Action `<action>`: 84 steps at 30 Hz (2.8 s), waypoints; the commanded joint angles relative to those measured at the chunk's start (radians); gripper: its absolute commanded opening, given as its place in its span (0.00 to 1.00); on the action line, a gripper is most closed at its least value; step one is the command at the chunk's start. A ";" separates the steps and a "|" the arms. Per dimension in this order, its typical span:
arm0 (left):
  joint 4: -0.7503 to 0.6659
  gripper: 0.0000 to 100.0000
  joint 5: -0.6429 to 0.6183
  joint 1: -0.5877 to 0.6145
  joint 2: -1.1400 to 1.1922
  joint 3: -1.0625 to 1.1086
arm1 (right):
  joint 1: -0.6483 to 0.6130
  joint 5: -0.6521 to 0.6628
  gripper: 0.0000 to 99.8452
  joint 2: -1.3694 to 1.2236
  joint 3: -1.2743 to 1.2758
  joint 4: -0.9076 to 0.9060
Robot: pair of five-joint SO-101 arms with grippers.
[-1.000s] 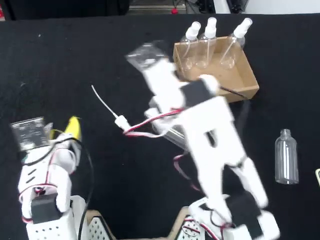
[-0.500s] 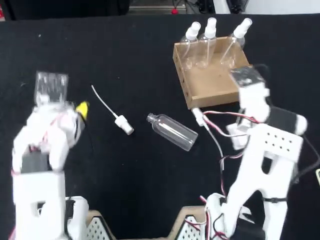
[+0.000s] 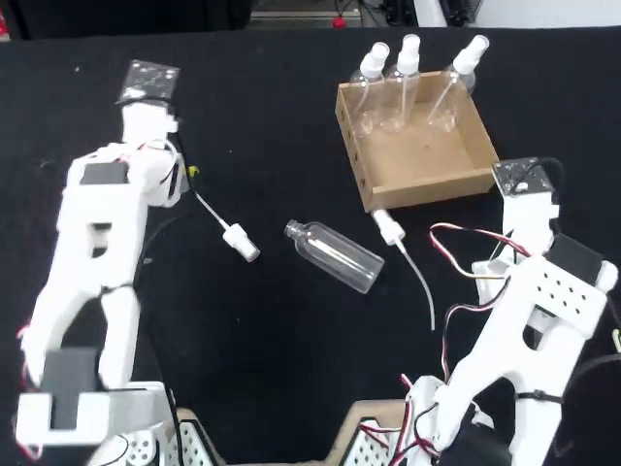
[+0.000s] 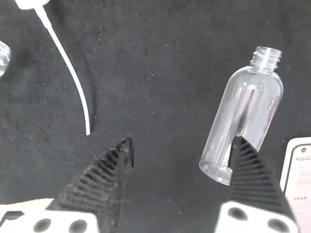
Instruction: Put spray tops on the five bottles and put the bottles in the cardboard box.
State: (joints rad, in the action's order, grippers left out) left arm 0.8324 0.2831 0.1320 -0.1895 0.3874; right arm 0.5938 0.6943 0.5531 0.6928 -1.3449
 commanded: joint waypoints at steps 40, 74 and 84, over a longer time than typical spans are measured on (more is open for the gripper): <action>0.700 0.21 0.789 0.283 0.442 -0.535 | 0.021 0.041 0.29 0.045 0.140 0.118; 0.436 0.29 0.732 -0.412 0.187 -0.065 | 0.376 0.373 0.29 0.041 0.147 0.118; 0.427 0.29 0.740 -0.355 0.334 -0.236 | 0.376 0.373 0.29 0.039 0.148 0.120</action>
State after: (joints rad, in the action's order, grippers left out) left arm 1.2651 1.0134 -0.2624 0.1465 0.2478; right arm 0.9513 1.0533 0.5531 0.8401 -1.2451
